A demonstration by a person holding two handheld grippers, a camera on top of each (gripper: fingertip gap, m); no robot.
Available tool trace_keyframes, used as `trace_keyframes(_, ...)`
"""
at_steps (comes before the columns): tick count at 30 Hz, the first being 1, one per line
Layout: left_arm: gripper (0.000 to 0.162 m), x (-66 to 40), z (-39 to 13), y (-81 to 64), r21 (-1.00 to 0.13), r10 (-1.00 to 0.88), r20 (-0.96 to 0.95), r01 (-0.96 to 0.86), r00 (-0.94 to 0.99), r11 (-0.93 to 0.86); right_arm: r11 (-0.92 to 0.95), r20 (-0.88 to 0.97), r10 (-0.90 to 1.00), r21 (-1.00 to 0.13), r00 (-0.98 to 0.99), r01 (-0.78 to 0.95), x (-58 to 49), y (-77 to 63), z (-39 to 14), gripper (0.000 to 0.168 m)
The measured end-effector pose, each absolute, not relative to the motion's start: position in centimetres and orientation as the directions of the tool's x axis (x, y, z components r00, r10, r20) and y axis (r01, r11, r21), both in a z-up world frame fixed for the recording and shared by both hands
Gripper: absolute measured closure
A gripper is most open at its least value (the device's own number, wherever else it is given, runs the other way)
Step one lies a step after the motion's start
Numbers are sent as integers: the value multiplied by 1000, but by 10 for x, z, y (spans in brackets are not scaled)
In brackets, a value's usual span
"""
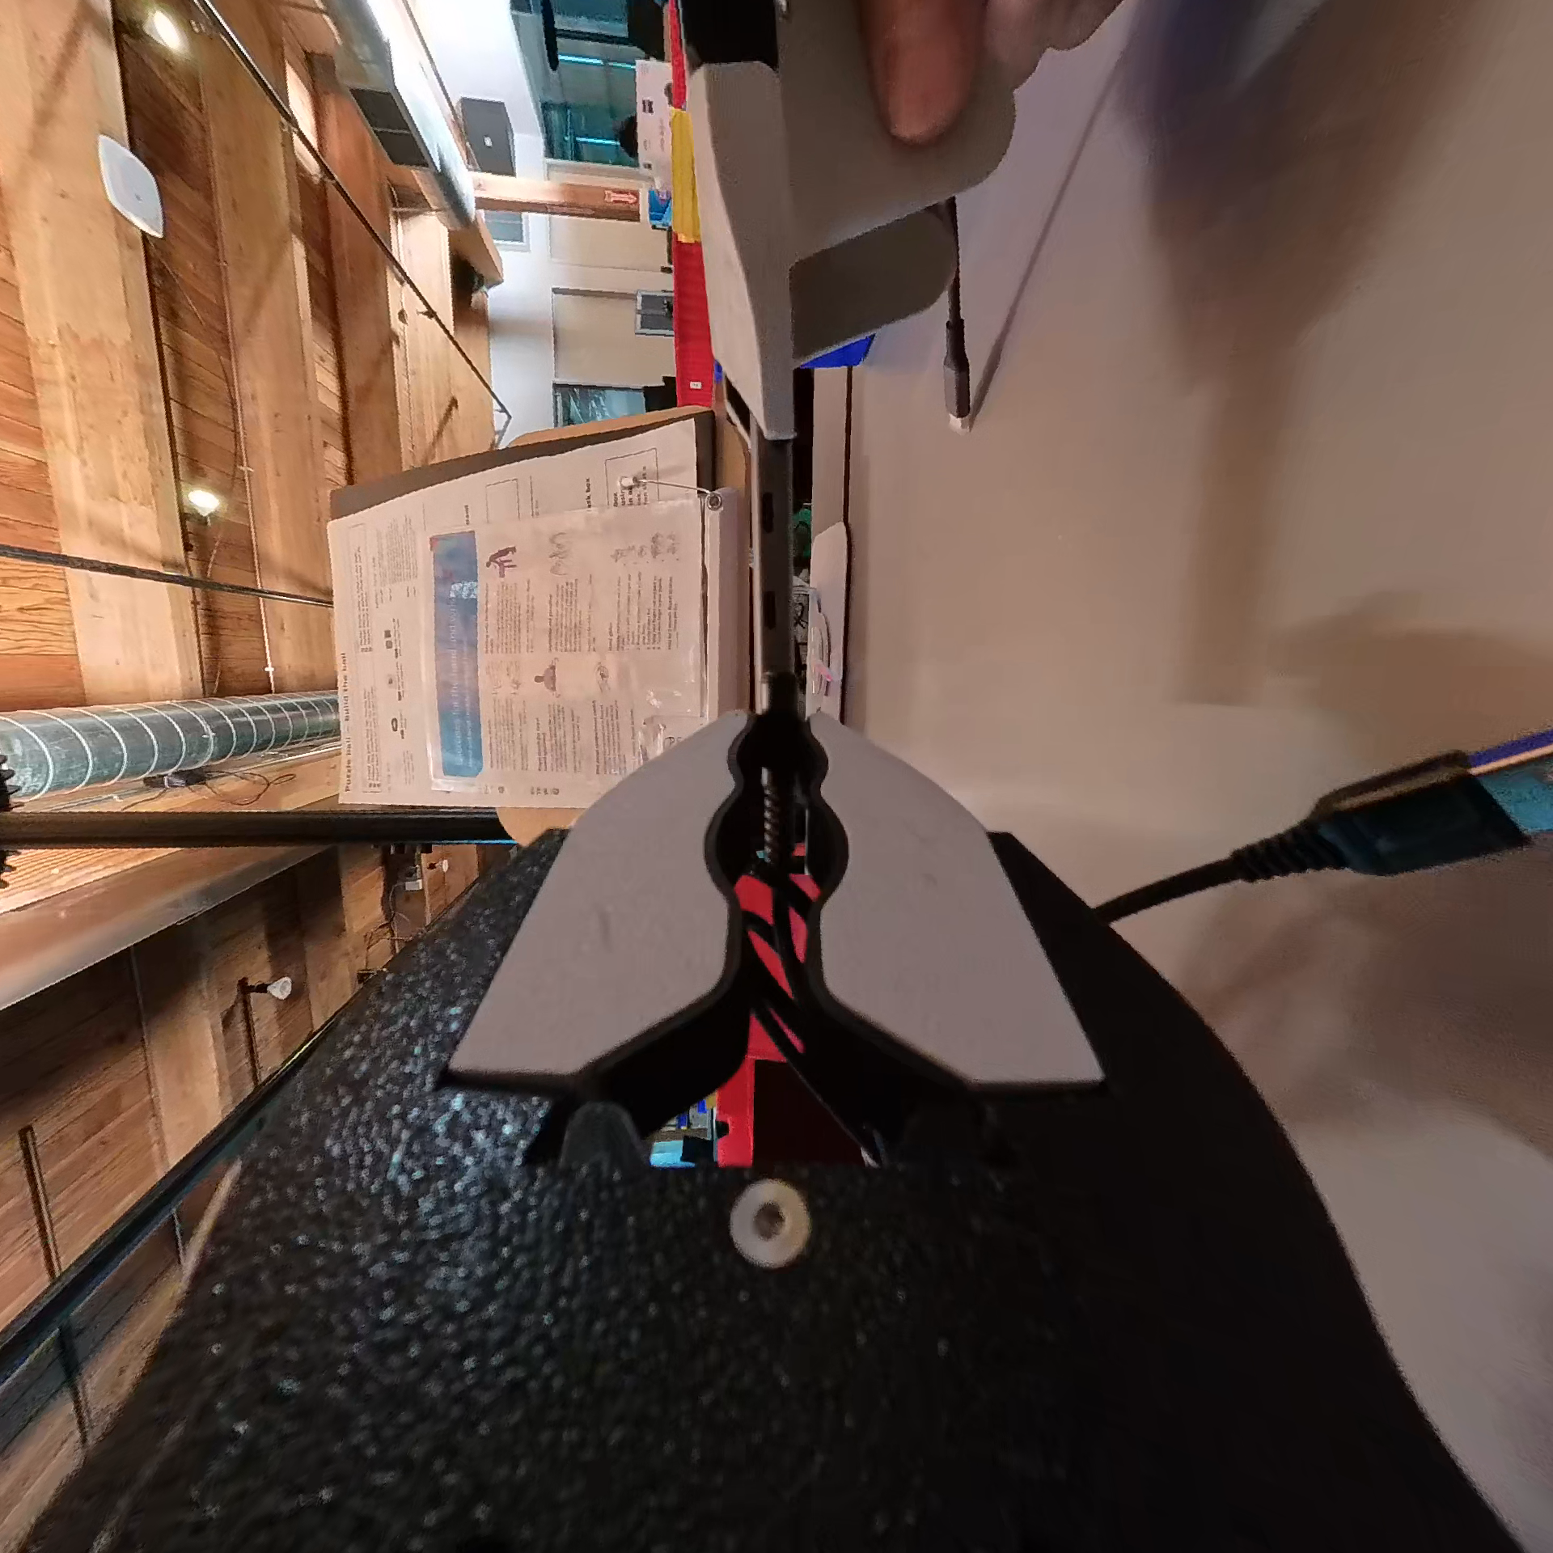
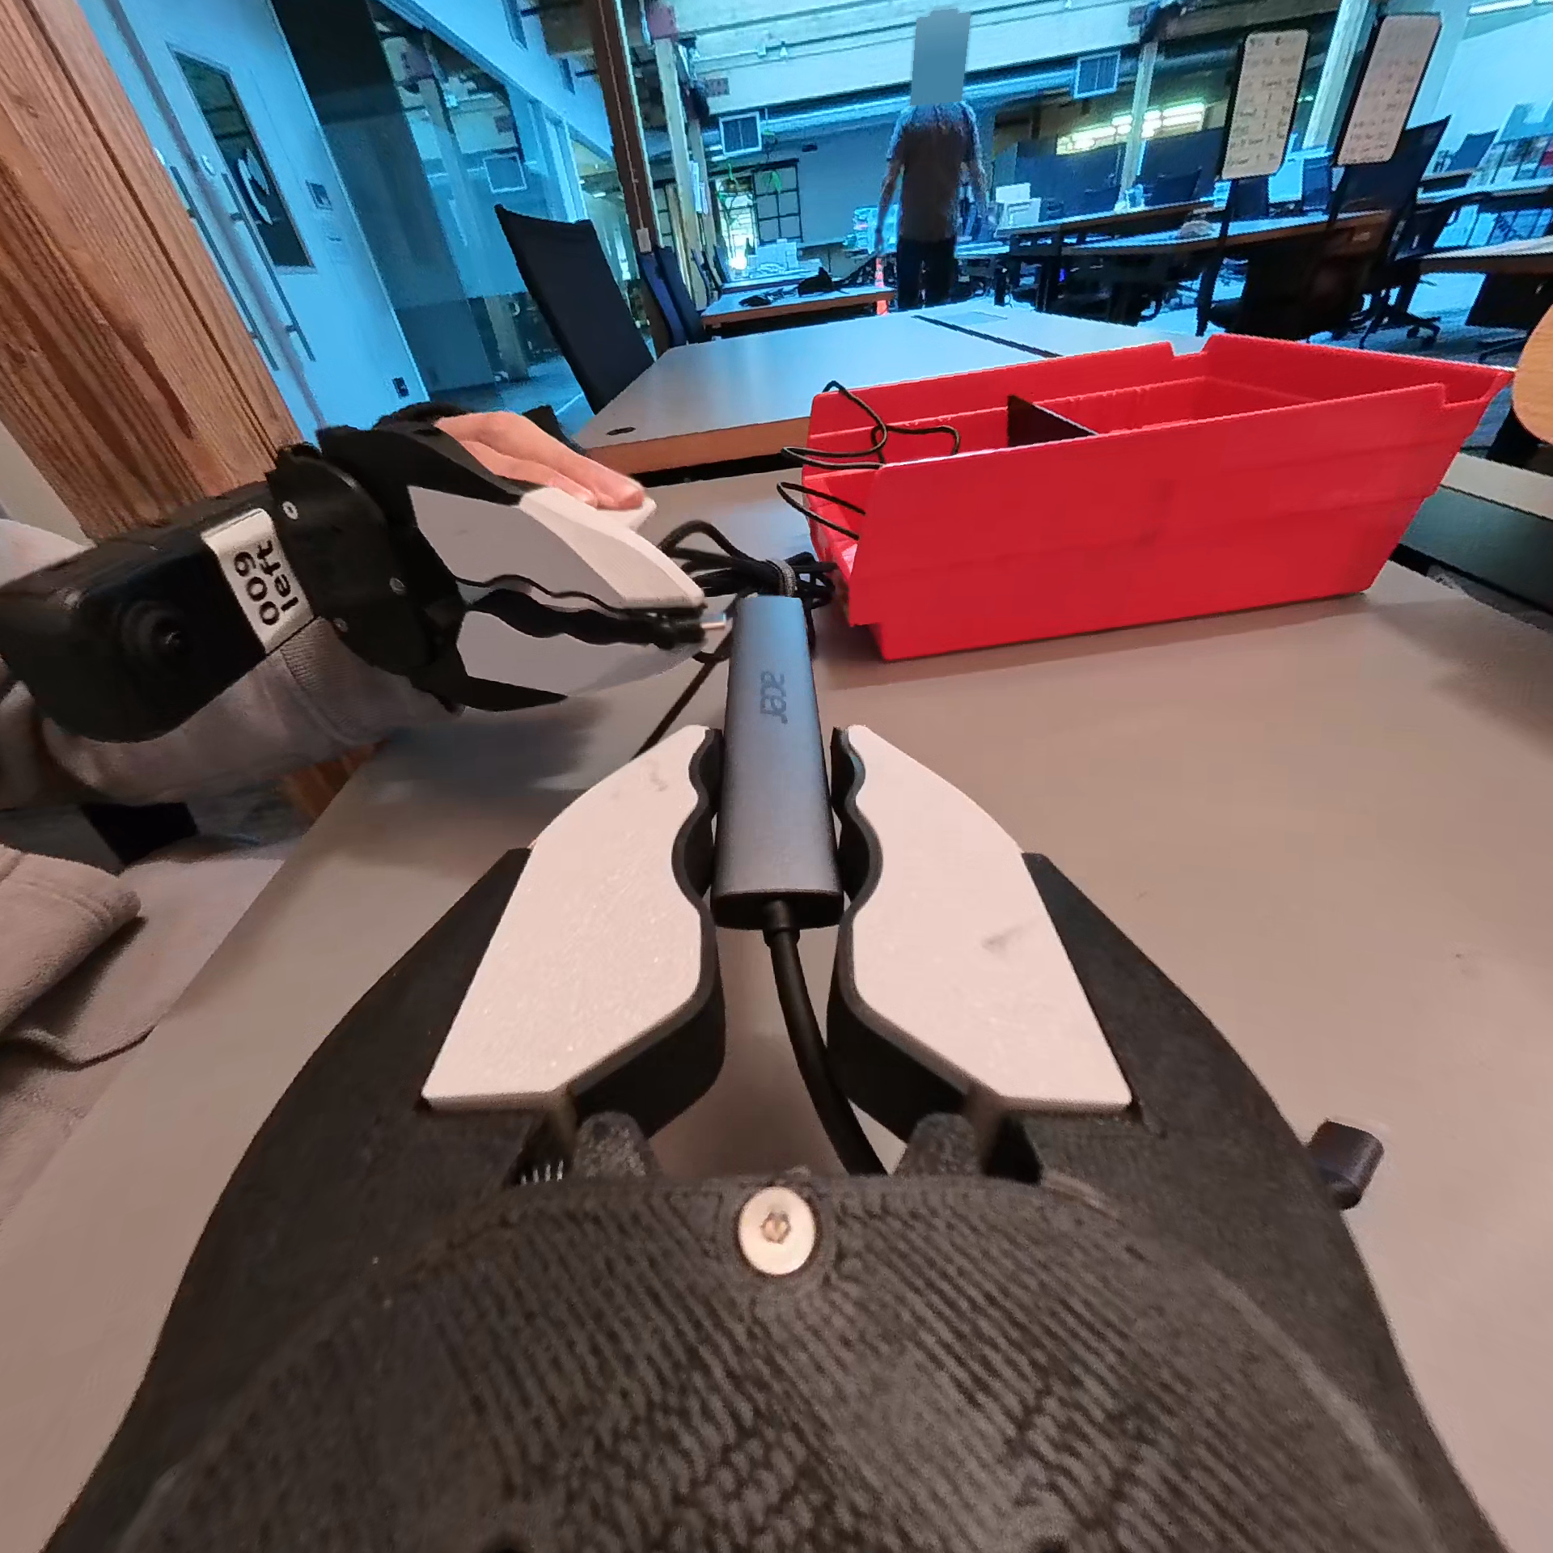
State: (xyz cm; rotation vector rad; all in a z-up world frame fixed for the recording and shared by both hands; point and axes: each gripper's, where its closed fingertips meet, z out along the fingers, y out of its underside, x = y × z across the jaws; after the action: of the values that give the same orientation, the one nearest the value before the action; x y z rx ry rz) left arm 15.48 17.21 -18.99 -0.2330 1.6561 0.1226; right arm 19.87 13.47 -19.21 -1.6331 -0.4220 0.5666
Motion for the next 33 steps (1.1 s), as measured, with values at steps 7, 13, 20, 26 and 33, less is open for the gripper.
trace_keyframes(7, 155, 157, -196, 174, -39, -64, -993, -234, -98, 971, -145, -102, 568, -989, 817, -23, 197, 136, -195, 144)
trace_keyframes(13, 155, 156, -197, 174, -12, -40, -993, -235, -113, 972, -166, -89, 571, -986, 816, 9, 194, 136, -199, 144)
trace_keyframes(20, 155, 156, -198, 173, -18, -48, -991, -226, -129, 974, -187, -87, 577, -982, 812, 28, 193, 136, -202, 144)
trace_keyframes(26, 155, 154, -198, 174, -28, -59, -989, -220, -138, 975, -196, -83, 583, -980, 808, 41, 192, 135, -204, 144)
trace_keyframes(33, 155, 154, -202, 176, 12, -30, -985, -233, -172, 972, -218, -88, 581, -975, 809, 51, 192, 136, -208, 143)
